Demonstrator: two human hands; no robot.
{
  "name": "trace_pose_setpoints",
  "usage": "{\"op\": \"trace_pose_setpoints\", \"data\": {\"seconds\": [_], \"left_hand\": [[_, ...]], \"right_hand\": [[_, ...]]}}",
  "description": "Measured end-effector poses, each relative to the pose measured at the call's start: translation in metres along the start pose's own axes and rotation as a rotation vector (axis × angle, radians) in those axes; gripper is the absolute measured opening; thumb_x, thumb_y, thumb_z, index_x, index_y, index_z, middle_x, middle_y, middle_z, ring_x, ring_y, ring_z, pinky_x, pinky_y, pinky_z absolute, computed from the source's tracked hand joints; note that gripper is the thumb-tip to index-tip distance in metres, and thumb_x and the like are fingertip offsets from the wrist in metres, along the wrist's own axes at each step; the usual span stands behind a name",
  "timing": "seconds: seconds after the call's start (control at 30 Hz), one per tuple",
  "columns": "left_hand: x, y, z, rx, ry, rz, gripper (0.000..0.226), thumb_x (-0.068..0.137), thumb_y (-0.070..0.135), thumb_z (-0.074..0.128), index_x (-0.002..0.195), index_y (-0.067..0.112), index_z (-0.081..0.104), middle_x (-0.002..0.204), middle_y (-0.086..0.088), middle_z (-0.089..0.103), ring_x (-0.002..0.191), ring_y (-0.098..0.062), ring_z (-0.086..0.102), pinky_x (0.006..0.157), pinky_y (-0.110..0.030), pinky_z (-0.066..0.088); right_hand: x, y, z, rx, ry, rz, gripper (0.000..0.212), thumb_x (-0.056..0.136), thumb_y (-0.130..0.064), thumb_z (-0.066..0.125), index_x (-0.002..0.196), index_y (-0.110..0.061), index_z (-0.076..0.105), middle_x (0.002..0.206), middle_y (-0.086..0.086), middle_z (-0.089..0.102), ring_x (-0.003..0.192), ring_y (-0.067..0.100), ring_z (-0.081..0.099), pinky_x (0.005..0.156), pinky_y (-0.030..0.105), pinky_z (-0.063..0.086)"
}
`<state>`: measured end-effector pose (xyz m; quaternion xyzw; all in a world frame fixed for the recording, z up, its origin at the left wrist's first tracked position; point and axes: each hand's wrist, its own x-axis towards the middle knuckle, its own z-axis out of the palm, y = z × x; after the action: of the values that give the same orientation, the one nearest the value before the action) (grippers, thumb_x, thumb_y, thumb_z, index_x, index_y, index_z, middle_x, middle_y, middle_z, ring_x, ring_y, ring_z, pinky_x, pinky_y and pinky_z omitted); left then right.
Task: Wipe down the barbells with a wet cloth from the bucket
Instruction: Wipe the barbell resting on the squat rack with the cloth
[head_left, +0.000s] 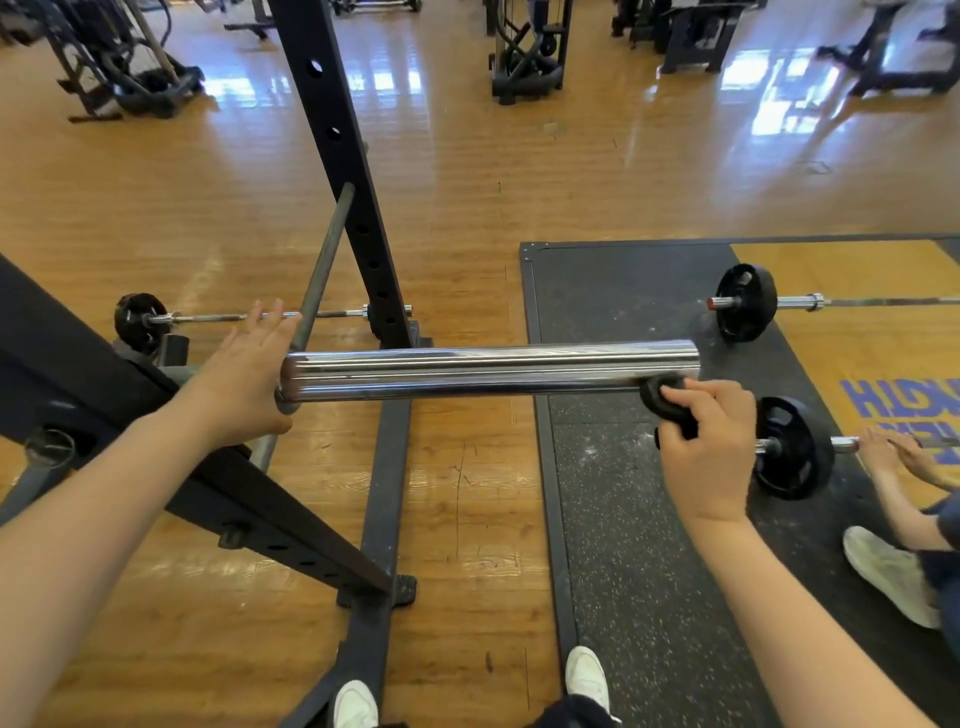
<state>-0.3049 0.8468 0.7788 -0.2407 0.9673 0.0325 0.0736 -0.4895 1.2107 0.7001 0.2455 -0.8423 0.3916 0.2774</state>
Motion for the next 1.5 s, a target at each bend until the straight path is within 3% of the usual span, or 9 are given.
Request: {"op": "trace_pose_setpoints", "data": {"seconds": [0.23, 0.4, 0.53, 0.7, 0.87, 1.03, 1.2, 1.3, 1.5], "left_hand": [[0.012, -0.005, -0.01, -0.03, -0.15, 0.018, 0.118, 0.065, 0.012, 0.083, 0.151, 0.012, 0.003, 0.159, -0.006, 0.003, 0.146, -0.02, -0.005, 0.118, -0.038, 0.006], [0.014, -0.003, -0.016, -0.086, -0.178, -0.009, 0.117, 0.065, 0.011, 0.082, 0.152, 0.014, 0.003, 0.158, -0.006, 0.011, 0.146, -0.022, -0.004, 0.118, -0.042, 0.009], [0.001, -0.003, -0.003, 0.101, 0.0, -0.006, 0.123, 0.069, 0.025, 0.08, 0.15, 0.016, -0.011, 0.157, -0.008, -0.017, 0.143, -0.026, -0.02, 0.117, -0.047, -0.004], [-0.029, 0.001, 0.033, 0.155, 0.387, 0.054, 0.113, 0.058, 0.016, 0.089, 0.146, 0.002, 0.02, 0.152, -0.024, 0.02, 0.142, -0.039, 0.016, 0.115, -0.048, 0.005], [-0.027, 0.013, 0.046, 0.174, 0.432, -0.001, 0.109, 0.051, 0.009, 0.091, 0.139, -0.002, 0.029, 0.145, -0.026, 0.03, 0.136, -0.041, 0.023, 0.115, -0.038, -0.01], [-0.019, 0.01, 0.05, 0.122, 0.491, -0.01, 0.096, 0.055, -0.004, 0.085, 0.137, -0.004, 0.035, 0.142, -0.027, 0.037, 0.137, -0.043, 0.024, 0.116, -0.032, -0.012], [-0.014, 0.007, 0.028, 0.125, 0.309, 0.008, 0.105, 0.06, 0.005, 0.085, 0.146, -0.001, 0.024, 0.151, -0.019, 0.028, 0.143, -0.038, 0.009, 0.115, -0.052, 0.01], [-0.005, 0.007, 0.008, 0.047, 0.104, -0.009, 0.111, 0.07, 0.011, 0.079, 0.151, 0.009, 0.003, 0.158, -0.008, 0.01, 0.146, -0.029, -0.005, 0.117, -0.045, 0.005], [-0.003, 0.01, -0.002, 0.051, 0.049, -0.068, 0.111, 0.076, 0.02, 0.075, 0.151, 0.016, -0.006, 0.159, -0.006, -0.005, 0.145, -0.028, -0.013, 0.115, -0.051, 0.0]], "right_hand": [[0.032, -0.014, -0.004, 0.046, 0.022, 0.074, 0.024, 0.08, 0.007, 0.059, 0.102, 0.002, 0.066, 0.106, 0.019, 0.057, 0.102, 0.024, 0.046, 0.092, 0.002, 0.025], [0.03, -0.007, 0.005, 0.006, -0.007, 0.006, 0.023, 0.078, 0.008, 0.061, 0.1, 0.003, 0.068, 0.099, 0.018, 0.06, 0.098, 0.024, 0.046, 0.09, 0.02, 0.034], [0.005, -0.002, -0.003, -0.021, -0.025, -0.032, 0.029, 0.068, 0.02, 0.062, 0.093, 0.006, 0.069, 0.092, 0.021, 0.061, 0.091, 0.028, 0.046, 0.086, 0.006, 0.029], [0.004, -0.012, -0.01, -0.011, -0.049, 0.036, 0.026, 0.072, 0.016, 0.06, 0.093, 0.005, 0.07, 0.094, 0.02, 0.062, 0.09, 0.037, 0.056, 0.081, 0.011, 0.029], [0.034, -0.016, -0.002, 0.014, -0.048, 0.027, 0.027, 0.077, 0.012, 0.062, 0.101, 0.003, 0.069, 0.103, 0.018, 0.061, 0.098, 0.032, 0.052, 0.09, 0.019, 0.034], [0.019, 0.001, -0.001, 0.0, -0.018, -0.101, 0.025, 0.073, 0.01, 0.062, 0.095, 0.003, 0.071, 0.093, 0.017, 0.064, 0.091, 0.022, 0.05, 0.081, 0.03, 0.044], [-0.021, 0.005, -0.001, -0.001, -0.07, -0.015, 0.026, 0.07, 0.009, 0.06, 0.092, 0.003, 0.072, 0.089, 0.016, 0.065, 0.089, 0.019, 0.05, 0.08, 0.04, 0.052], [-0.007, -0.011, -0.004, 0.056, 0.034, -0.082, 0.027, 0.08, -0.002, 0.05, 0.095, 0.004, 0.071, 0.093, 0.018, 0.064, 0.092, 0.022, 0.052, 0.091, 0.021, 0.042], [0.032, -0.009, 0.014, 0.038, 0.065, -0.131, 0.026, 0.082, -0.006, 0.051, 0.097, 0.003, 0.071, 0.094, 0.019, 0.066, 0.094, 0.025, 0.051, 0.079, 0.043, 0.047]]}}
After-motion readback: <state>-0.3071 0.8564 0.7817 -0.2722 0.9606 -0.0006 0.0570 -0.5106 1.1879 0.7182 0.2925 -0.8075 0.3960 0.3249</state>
